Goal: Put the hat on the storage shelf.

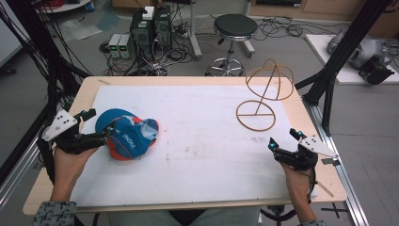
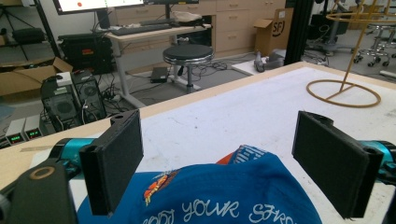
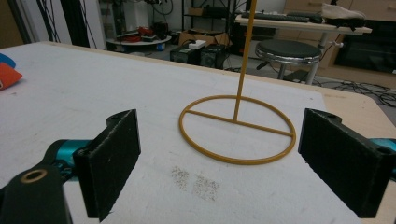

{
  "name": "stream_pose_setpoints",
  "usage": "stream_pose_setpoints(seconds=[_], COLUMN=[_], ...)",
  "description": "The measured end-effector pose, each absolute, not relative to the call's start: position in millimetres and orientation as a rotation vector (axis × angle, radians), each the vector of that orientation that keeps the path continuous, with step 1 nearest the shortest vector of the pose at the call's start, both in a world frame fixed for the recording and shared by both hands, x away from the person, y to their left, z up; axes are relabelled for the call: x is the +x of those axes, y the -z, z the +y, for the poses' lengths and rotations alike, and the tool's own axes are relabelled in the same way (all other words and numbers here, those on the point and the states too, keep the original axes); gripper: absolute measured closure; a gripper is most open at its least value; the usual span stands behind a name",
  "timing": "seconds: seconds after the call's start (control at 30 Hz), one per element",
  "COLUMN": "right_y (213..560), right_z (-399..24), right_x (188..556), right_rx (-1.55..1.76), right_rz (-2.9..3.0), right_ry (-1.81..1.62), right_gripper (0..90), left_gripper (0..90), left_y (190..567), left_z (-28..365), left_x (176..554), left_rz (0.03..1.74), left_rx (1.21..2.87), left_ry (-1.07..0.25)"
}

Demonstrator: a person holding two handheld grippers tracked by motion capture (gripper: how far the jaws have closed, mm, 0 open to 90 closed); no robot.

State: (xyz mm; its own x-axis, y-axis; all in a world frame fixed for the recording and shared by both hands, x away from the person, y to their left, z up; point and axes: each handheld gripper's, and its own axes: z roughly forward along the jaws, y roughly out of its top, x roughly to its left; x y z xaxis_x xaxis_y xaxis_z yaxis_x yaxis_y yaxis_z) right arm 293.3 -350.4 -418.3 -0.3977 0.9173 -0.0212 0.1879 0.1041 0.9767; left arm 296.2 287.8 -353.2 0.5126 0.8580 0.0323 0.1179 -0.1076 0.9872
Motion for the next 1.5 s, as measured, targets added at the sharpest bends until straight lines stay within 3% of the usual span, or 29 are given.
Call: stream_pose_setpoints(seconds=[0.37,0.77,1.1,1.3,1.5], right_y=[419.4,420.0,421.5,422.3,422.4], right_z=[-354.3,-353.4,-354.8,-353.8,-353.7], right_x=[289.4,287.3,288.7,290.5,290.9], right_rx=[1.085,1.075,1.092,1.098,1.099], right_rz=[1.705,1.726,1.737,1.746,1.752], right_ry=[-1.34,-1.332,-1.323,-1.324,-1.313], right_gripper=[11.9,12.0,12.0,12.0,12.1], left_gripper=[16.7,16.8,26.3,26.8,45.9], left_y=[351.0,372.7,384.2,390.1,391.6], left_z=[278.6,258.5,246.5,247.4,242.7], left_x=[299.9,317.4,325.0,332.4,330.0], left_rz=[0.771,0.738,0.718,0.758,0.735], left_rx=[1.575,1.712,1.794,1.819,1.87], left_ry=[-0.74,-0.729,-0.674,-0.674,-0.745])
